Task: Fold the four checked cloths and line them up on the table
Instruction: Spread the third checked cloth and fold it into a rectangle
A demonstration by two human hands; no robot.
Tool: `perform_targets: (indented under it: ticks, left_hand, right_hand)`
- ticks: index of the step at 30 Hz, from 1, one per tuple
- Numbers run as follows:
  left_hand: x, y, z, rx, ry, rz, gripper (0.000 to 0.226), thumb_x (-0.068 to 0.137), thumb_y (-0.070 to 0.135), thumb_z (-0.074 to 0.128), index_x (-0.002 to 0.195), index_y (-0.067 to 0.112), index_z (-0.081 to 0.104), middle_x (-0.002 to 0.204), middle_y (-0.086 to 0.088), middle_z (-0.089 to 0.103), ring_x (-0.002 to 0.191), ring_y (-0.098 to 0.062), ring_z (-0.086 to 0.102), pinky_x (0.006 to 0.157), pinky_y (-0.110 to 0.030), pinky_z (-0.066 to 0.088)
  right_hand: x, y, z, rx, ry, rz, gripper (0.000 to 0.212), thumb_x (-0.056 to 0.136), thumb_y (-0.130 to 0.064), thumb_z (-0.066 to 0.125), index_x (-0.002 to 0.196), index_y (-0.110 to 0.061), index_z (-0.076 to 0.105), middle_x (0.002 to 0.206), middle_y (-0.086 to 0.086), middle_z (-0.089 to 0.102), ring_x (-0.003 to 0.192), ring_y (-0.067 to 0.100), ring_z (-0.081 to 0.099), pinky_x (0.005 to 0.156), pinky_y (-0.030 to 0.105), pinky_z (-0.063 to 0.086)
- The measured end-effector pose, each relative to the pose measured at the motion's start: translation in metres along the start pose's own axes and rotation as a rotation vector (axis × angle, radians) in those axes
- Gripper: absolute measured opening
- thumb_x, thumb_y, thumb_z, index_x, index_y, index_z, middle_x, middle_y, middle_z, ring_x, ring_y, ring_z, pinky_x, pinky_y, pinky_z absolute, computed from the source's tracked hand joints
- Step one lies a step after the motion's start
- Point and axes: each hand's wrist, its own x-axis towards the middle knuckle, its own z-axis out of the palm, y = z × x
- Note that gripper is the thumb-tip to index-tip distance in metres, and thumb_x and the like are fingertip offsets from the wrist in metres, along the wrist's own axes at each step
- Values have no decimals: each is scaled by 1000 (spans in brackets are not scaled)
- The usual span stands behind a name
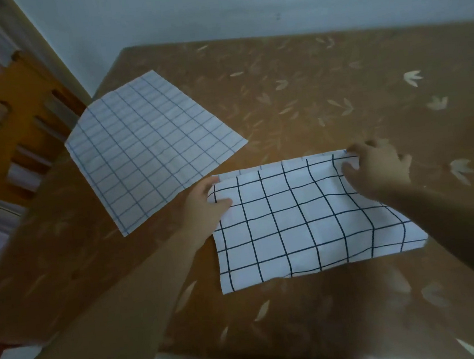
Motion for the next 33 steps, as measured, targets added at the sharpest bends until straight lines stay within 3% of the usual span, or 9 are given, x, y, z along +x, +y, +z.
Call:
perform_targets:
  ticks: [3,5,7,9,12,17,25,29,33]
  left_hand:
    - [17,-6,6,85,18,44,48,84,9,72,125,29,56,136,4,52,124,-10,49,96,-36,50]
    - [24,-9,9,112,44,58,48,86,12,71,128,29,55,132,7,52,123,-6,45,92,-28,46]
    - [24,-7,12,113,79,62,47,88,11,69,129,27,54,122,10,51,119,-4,44,86,-23,42]
    - [24,-7,13,142,103,77,46,89,12,67,130,26,53,118,12,50,117,-6,45,86,-23,40]
    - [22,-10,11,154,129,82,57,88,18,69,138,30,44,138,4,51,129,-16,46,98,-31,43]
    - [11,-19,8,178,91,157,73,85,21,72,143,41,31,143,10,45,128,-13,47,103,-39,46]
    - [-30,-27,24,726,144,363,64,89,36,61,145,37,31,156,6,19,143,-16,17,115,-43,24]
    - [-54,-28,46,912,-45,487,56,93,52,43,145,41,30,157,8,21,146,-19,12,117,-49,14]
    - [-69,-39,66,1093,-238,461,63,93,67,23,150,47,4,162,8,-7,147,-23,-18,117,-51,-11]
  right_hand:
    - [-12,-2,20,-17,127,-188,43,90,-43,51,129,-26,50,138,6,45,129,29,37,108,52,21]
    - [-29,-6,32,26,160,-327,47,88,-48,46,128,-25,52,137,4,47,129,28,40,107,52,22]
    - [-44,-8,46,37,79,-405,52,88,-55,39,130,-27,52,141,1,47,132,24,39,109,51,23]
    - [-53,-8,58,11,-21,-415,62,88,-63,33,138,-30,45,150,-1,39,140,23,30,112,51,20]
    - [-57,-8,69,-38,-124,-370,76,84,-72,18,149,-34,27,159,-3,21,147,21,12,116,50,11]
    - [-56,-10,75,-68,-152,-326,80,82,-73,7,152,-35,14,162,-5,6,149,19,-1,117,48,1]
    - [-51,-9,75,-66,-162,-337,80,82,-73,6,152,-36,11,162,-5,5,149,18,-3,117,49,0]
    - [-50,-9,76,-69,-160,-334,79,82,-73,6,152,-36,10,162,-4,4,149,18,-3,117,49,0]
    - [-53,-8,75,-52,-151,-342,77,84,-72,7,152,-35,10,162,-4,4,149,18,-2,117,49,0]
